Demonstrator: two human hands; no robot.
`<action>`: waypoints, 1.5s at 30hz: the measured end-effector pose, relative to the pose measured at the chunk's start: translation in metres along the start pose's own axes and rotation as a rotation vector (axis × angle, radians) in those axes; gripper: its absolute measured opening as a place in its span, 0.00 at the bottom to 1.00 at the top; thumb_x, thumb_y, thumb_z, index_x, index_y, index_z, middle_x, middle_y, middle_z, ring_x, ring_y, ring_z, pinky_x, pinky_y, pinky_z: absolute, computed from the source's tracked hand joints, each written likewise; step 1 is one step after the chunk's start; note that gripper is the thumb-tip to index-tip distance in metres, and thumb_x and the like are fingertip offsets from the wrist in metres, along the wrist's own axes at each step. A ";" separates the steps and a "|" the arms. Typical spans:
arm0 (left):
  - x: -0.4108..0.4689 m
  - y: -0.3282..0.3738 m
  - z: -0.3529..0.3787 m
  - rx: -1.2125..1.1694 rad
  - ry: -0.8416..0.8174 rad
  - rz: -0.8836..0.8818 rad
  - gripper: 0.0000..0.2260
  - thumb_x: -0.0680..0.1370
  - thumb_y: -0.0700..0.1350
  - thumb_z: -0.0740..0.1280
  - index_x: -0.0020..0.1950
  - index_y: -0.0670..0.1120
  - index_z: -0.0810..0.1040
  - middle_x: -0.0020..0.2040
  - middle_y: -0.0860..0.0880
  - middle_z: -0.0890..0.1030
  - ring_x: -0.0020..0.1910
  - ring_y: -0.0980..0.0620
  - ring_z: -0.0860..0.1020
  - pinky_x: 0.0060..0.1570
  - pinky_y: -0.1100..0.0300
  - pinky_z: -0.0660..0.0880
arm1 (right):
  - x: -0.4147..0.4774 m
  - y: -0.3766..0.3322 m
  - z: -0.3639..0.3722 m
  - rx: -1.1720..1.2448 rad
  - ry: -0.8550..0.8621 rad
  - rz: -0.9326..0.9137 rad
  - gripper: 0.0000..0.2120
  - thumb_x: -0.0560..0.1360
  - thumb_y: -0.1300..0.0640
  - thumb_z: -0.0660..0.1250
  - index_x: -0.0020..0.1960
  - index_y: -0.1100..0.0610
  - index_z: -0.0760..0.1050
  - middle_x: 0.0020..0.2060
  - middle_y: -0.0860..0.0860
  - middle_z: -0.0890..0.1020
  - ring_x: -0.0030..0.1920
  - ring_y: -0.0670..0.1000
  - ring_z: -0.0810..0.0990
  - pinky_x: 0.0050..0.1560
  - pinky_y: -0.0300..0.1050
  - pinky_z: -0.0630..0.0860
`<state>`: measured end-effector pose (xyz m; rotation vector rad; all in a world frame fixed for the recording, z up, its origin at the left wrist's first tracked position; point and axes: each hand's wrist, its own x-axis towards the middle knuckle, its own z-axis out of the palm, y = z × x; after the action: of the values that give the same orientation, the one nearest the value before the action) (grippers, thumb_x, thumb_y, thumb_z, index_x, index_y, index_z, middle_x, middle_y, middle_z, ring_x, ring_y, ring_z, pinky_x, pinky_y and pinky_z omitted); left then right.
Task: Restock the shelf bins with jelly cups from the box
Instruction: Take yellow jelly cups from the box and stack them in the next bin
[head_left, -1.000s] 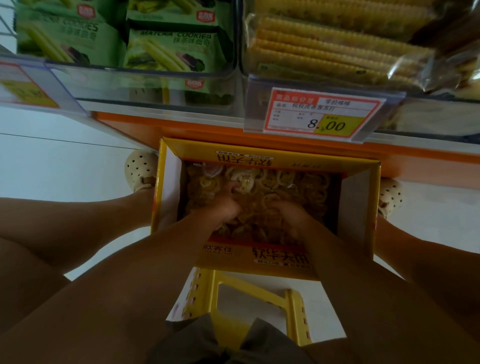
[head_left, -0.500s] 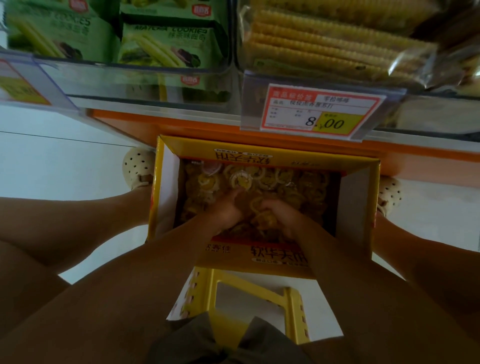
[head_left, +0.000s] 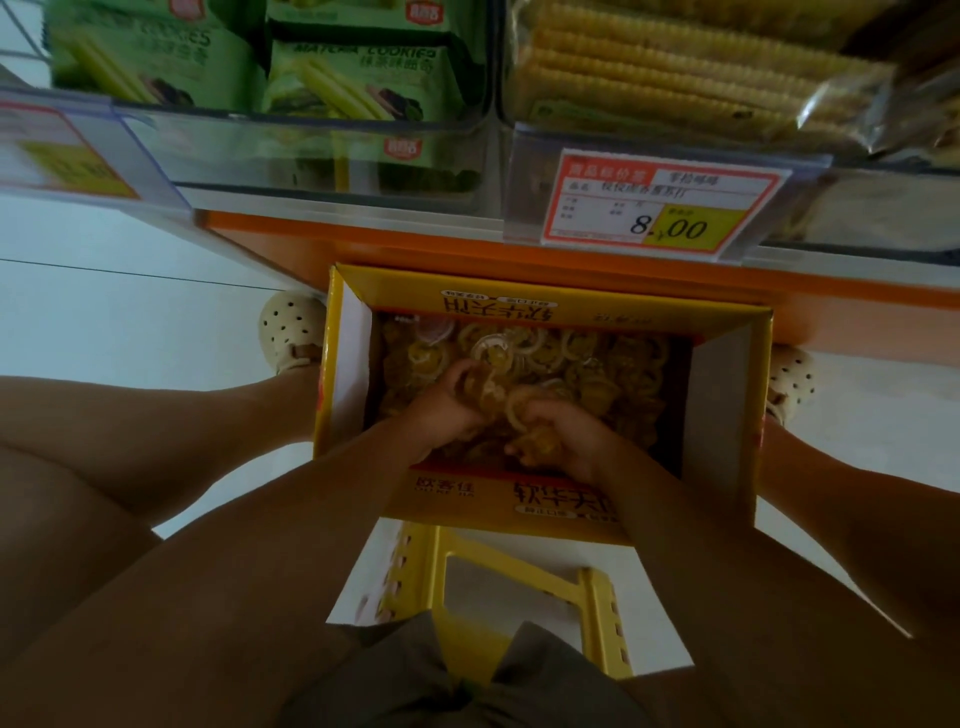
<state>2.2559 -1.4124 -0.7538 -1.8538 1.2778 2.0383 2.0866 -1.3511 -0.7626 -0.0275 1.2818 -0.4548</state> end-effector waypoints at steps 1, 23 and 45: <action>-0.002 0.000 -0.002 -0.022 0.000 -0.011 0.32 0.72 0.42 0.75 0.71 0.58 0.65 0.64 0.49 0.75 0.57 0.48 0.77 0.53 0.49 0.81 | -0.004 0.000 0.005 0.010 -0.014 -0.019 0.13 0.80 0.60 0.59 0.63 0.53 0.69 0.49 0.57 0.79 0.37 0.54 0.82 0.31 0.42 0.76; -0.137 0.093 -0.009 0.220 -0.035 0.382 0.09 0.73 0.65 0.66 0.51 0.65 0.74 0.51 0.58 0.80 0.50 0.57 0.79 0.54 0.54 0.76 | -0.186 -0.041 0.033 -0.067 0.091 -0.463 0.16 0.77 0.57 0.66 0.64 0.55 0.73 0.52 0.57 0.84 0.49 0.57 0.84 0.44 0.50 0.81; -0.413 0.317 -0.074 0.388 0.434 1.447 0.26 0.64 0.71 0.66 0.62 0.71 0.70 0.53 0.68 0.78 0.48 0.66 0.79 0.48 0.56 0.80 | -0.542 -0.201 0.116 -0.603 0.621 -1.512 0.08 0.71 0.59 0.71 0.44 0.47 0.84 0.42 0.48 0.86 0.44 0.52 0.83 0.47 0.47 0.79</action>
<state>2.2325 -1.4796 -0.2323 -1.1880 3.4769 1.3423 2.0180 -1.3748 -0.1772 -1.5413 1.7952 -1.3947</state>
